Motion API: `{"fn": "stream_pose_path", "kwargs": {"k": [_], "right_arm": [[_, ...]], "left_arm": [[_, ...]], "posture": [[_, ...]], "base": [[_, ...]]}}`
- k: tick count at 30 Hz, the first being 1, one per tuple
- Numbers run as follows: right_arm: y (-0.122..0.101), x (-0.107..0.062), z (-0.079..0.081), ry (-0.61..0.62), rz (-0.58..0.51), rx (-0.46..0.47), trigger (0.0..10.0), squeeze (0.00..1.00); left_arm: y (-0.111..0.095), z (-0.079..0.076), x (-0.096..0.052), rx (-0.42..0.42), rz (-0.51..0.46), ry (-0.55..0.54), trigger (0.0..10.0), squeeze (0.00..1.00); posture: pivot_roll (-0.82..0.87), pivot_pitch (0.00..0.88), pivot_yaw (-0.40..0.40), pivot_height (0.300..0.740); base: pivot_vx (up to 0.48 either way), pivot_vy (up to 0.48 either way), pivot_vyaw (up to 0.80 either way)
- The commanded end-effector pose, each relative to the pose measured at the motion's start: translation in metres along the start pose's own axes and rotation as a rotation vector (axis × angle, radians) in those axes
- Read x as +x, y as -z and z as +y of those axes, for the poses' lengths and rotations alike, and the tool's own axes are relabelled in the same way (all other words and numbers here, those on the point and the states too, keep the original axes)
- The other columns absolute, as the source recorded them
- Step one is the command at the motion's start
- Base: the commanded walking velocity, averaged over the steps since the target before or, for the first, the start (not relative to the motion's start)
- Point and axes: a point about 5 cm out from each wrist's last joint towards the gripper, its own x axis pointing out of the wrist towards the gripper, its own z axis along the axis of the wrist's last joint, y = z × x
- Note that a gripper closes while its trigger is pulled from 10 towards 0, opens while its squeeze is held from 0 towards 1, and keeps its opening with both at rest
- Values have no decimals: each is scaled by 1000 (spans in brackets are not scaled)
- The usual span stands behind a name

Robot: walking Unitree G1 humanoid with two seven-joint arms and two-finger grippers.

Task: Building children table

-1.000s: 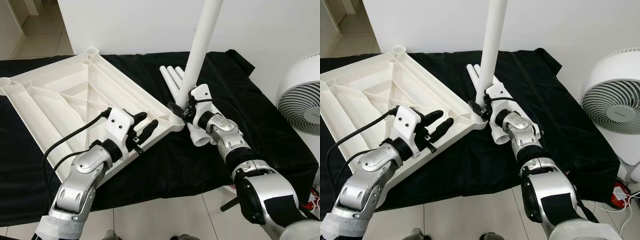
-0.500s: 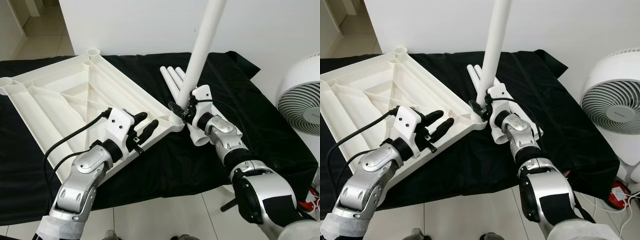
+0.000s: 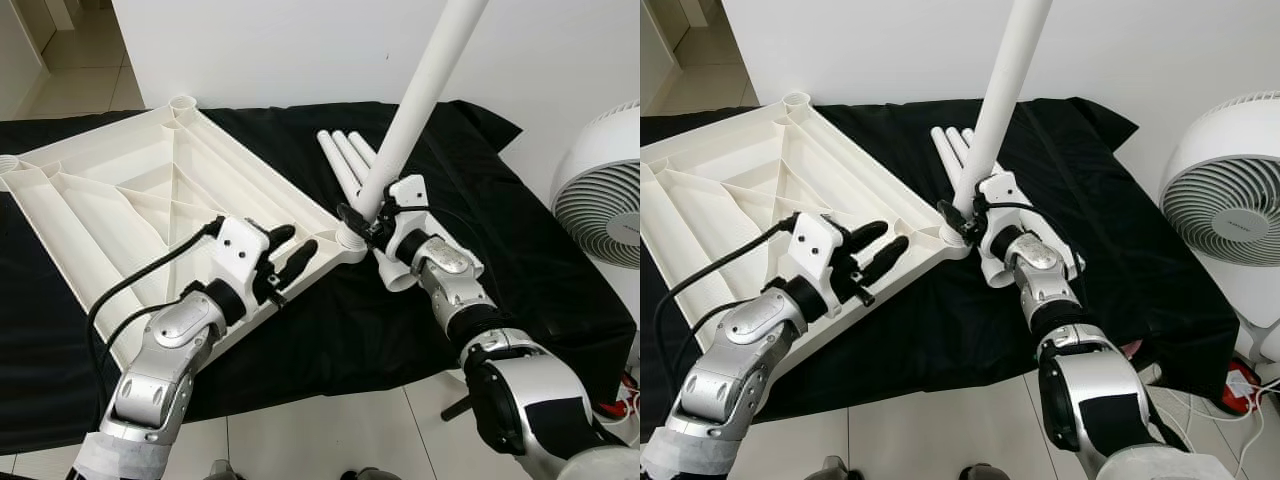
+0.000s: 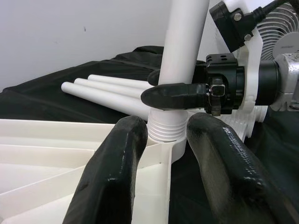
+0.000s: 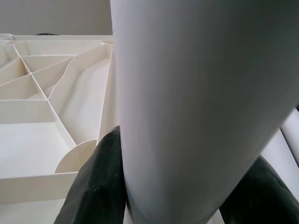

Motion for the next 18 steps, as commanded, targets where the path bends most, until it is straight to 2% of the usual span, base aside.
{"fn": "stream_pose_path", "kwargs": {"k": [1, 6, 8, 11, 18], "right_arm": [[22, -4, 4, 6, 126, 34, 10000, 0], [19, 2, 2, 7, 209, 27, 10000, 0], [19, 5, 3, -21, 242, 71, 10000, 0], [17, 6, 3, -35, 257, 44, 10000, 0], [21, 6, 3, -15, 308, 49, 10000, 0]], "left_arm": [[0, -2, -1, -2, -3, -9, 10000, 0], [0, -3, -1, -4, -3, -3, 10000, 0], [0, -3, -1, -4, -2, -3, 10000, 0], [0, -4, -2, -5, -1, -1, 10000, 0], [1, -5, -2, -4, 1, 0, 10000, 0]], "posture": [[-17, 76, -4, 740], [-15, 76, -3, 740], [-13, 75, -5, 740], [-10, 74, -5, 740], [-4, 66, -9, 740]], "base": [[0, 0, 0], [0, 0, 0], [0, 0, 0], [0, 0, 0], [0, 0, 0]]}}
